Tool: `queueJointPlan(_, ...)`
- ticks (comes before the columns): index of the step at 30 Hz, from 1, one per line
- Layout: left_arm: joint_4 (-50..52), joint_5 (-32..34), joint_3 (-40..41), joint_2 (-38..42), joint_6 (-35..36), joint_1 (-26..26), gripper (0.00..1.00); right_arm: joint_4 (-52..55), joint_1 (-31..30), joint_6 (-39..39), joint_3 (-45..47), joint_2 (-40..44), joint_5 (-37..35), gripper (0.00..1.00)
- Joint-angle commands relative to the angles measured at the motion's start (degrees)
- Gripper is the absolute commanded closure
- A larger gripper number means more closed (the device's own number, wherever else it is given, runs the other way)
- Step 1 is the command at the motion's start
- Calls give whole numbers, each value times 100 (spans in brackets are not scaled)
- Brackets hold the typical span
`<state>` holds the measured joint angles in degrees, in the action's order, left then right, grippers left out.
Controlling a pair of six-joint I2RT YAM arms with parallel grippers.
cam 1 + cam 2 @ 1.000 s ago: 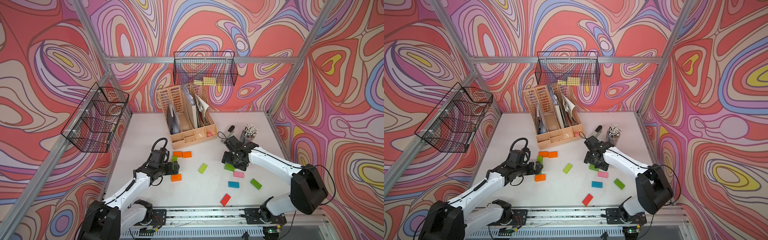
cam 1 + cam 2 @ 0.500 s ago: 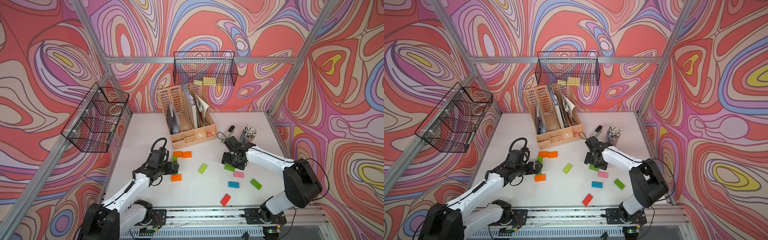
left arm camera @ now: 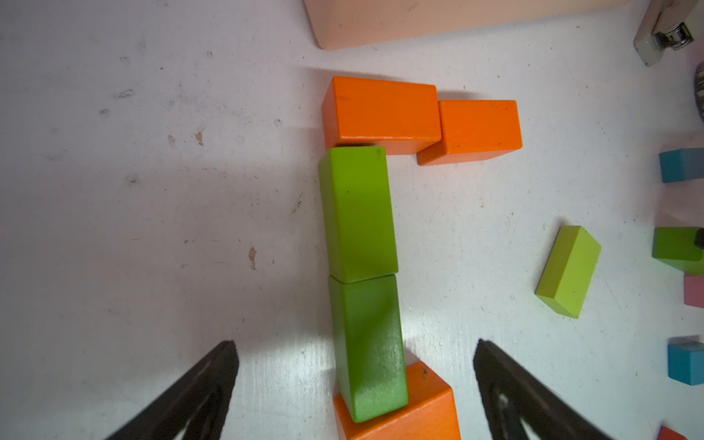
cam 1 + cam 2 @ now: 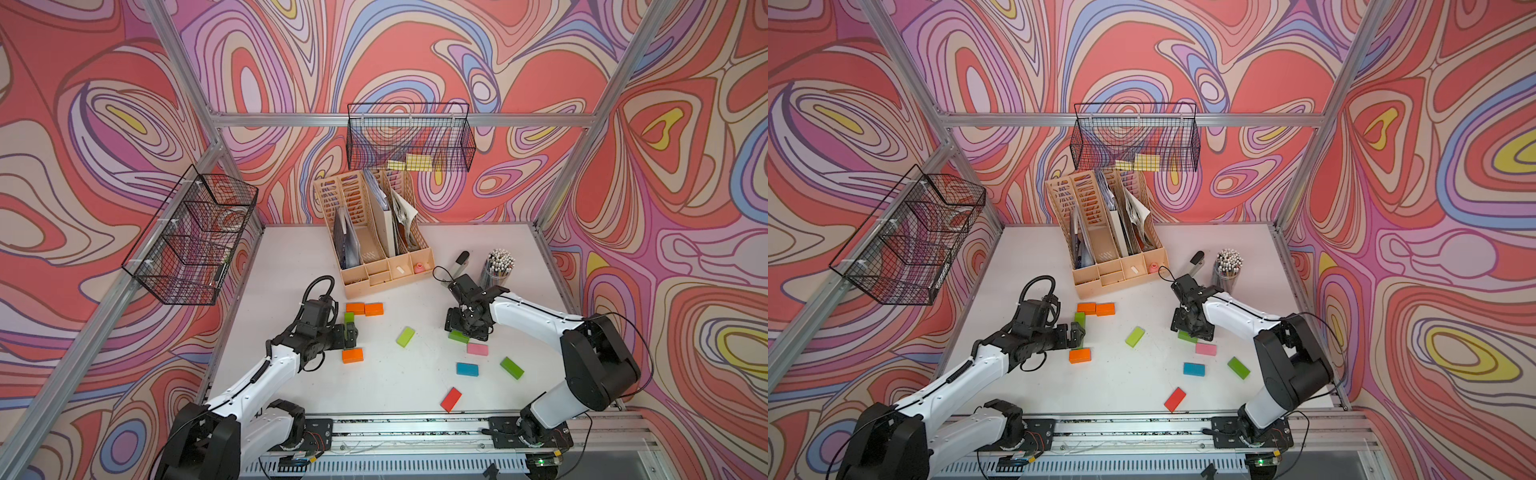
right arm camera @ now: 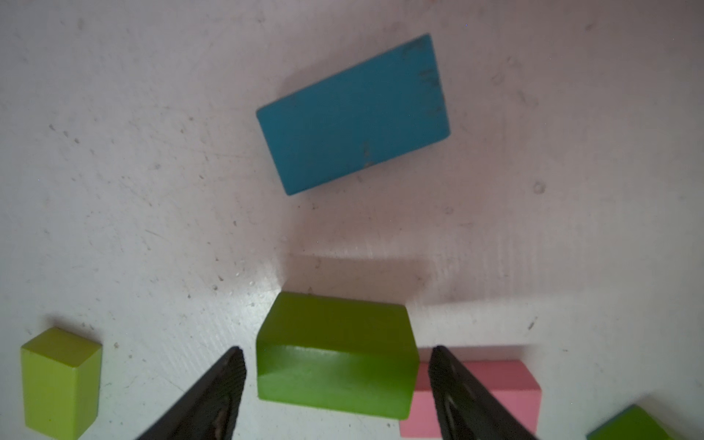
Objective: Assemble the letter c with building blocks
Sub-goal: Pick up the building block from the center of the board.
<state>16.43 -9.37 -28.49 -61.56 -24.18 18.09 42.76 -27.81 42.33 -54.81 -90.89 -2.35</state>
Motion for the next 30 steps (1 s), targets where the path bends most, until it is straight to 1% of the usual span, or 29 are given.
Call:
queueJointPlan(1, -53, 83, -47, 111, 54, 21, 0, -130, 24, -126, 99, -60, 46, 29)
queueJointPlan(4, -32, 104, -43, 161, 54, 20, 1, -211, 30, -184, 128, -53, 80, 34)
queueJointPlan(7, -60, 125, -43, 167, 39, 22, 1, -212, 30, -201, 159, -3, 74, 40)
queueJointPlan(11, -44, 104, -47, 1, 37, 21, 0, -133, 29, -131, 130, 324, 64, 45)
queueJointPlan(12, -17, 56, -247, -73, 22, 20, 0, -114, 30, -128, 100, 438, 85, 47)
queueJointPlan(15, 27, -61, -315, -153, -29, 27, 1, -79, 22, -129, 12, 704, 213, 50)
queueJointPlan(18, 11, 3, -274, -54, -57, 27, 1, -154, -28, -234, -49, 828, 571, 51)
queueJointPlan(20, 17, 73, -245, 7, -68, 24, 0, -269, -146, -331, -84, 848, 867, 51)
queueJointPlan(23, 105, 141, -236, 60, -84, 23, 1, -405, -489, -383, -223, 774, 1148, 52)
queueJointPlan(26, 194, 189, -228, 162, -101, 20, 1, -576, -916, -427, -441, 514, 1292, 51)
queueJointPlan(30, 273, 322, -192, 314, -138, 21, 1, -786, -1502, -364, -864, -18, 1312, 51)
